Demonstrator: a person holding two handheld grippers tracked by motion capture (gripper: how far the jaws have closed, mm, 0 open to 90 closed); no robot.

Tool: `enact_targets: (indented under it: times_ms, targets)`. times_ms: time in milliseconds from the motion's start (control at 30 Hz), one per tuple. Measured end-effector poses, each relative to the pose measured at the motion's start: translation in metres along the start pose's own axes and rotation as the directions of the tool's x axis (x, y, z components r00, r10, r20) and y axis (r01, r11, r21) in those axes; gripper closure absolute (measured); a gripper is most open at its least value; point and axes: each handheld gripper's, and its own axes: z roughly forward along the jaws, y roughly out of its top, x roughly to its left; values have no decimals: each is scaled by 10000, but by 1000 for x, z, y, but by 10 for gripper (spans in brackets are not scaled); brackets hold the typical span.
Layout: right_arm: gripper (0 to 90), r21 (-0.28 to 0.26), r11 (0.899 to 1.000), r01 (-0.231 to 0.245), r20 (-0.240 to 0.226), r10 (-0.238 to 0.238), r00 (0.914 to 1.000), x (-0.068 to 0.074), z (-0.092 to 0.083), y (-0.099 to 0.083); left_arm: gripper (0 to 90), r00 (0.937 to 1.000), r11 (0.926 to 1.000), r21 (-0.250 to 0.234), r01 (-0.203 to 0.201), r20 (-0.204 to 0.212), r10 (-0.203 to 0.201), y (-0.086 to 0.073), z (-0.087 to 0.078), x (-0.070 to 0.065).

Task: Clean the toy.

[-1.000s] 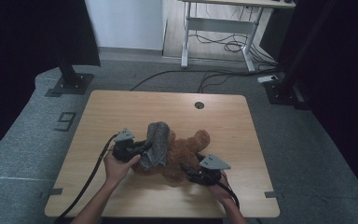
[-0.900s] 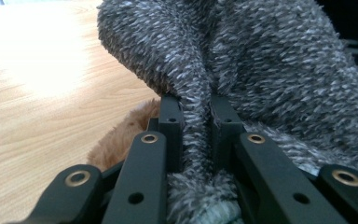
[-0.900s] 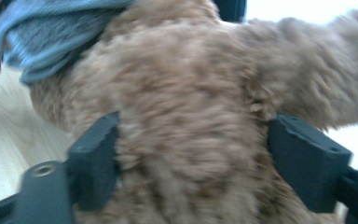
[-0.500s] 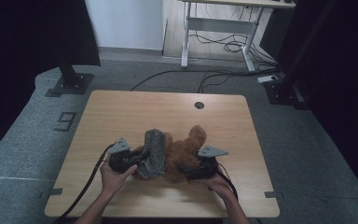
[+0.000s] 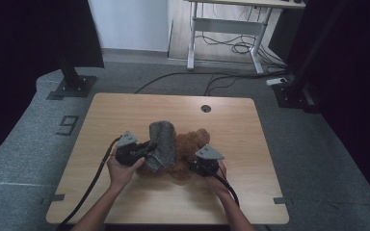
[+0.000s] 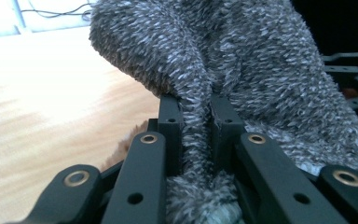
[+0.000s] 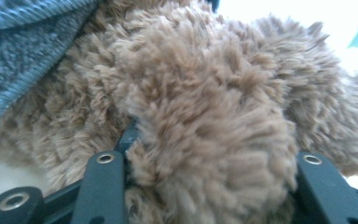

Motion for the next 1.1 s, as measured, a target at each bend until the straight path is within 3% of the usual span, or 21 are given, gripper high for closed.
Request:
enact_targets:
  times_ms: [133,267,467,567,600,633,667,700,733,767,800,867,1033,1067,1100]
  targets:
    - [503,-344,9993,159,549,-140,9984,-5,10,0,779,9993,9993,79,371,-38,-371,11,15,13]
    - [503,-698,9957,614,855,-553,9948,-2,7,-6,778,9993,9992,56,385,22,-385,9,19,11]
    - [488,-890,9916,944,585,-894,9943,10,-15,-23,780,9991,9999,-40,107,408,-106,-9,6,-6]
    - [464,-874,9911,1007,318,-983,9947,14,-24,-27,780,9989,10000,-77,31,466,-28,-14,1,-11]
    - [406,-832,9911,1038,-104,-1051,9944,18,-36,-32,780,9984,9999,-79,-81,566,85,-21,-5,-16]
    - [406,-832,9911,1038,-104,-1051,9944,18,-36,-32,780,9984,9999,-79,-81,566,85,-21,-5,-16]
    - [349,-825,9924,913,-495,-956,9942,18,-43,-34,780,9978,9999,-94,-88,650,94,-25,-9,-19]
    - [349,-825,9924,913,-495,-956,9942,18,-43,-34,781,9978,9999,-94,-88,650,94,-25,-9,-19]
    - [288,-871,9951,475,-1016,-563,9932,14,-52,-35,780,9974,9999,-100,-102,709,109,-29,-12,-22]
    - [288,-871,9951,475,-1016,-563,9932,14,-52,-35,781,9974,9999,-100,-102,709,109,-29,-12,-22]
    - [235,-1000,9947,-257,-1465,108,9891,5,-58,-33,781,9972,9999,-123,-109,738,118,-32,-14,-23]
    - [205,-1239,9899,-690,-1669,478,9848,-3,-61,-31,781,9969,9999,-143,-80,777,91,-35,-15,-23]
    - [131,-963,9897,-1056,-1993,847,9763,-14,-54,-24,781,9966,9998,-165,-59,817,72,-36,-16,-23]
    - [149,-552,9905,-1256,-2555,1076,9608,-16,-42,-22,781,9966,9999,-163,5,830,9,-36,-16,-22]
    - [149,-552,9905,-1256,-2555,1076,9608,-16,-42,-22,781,9966,9999,-163,5,830,9,-36,-16,-22]
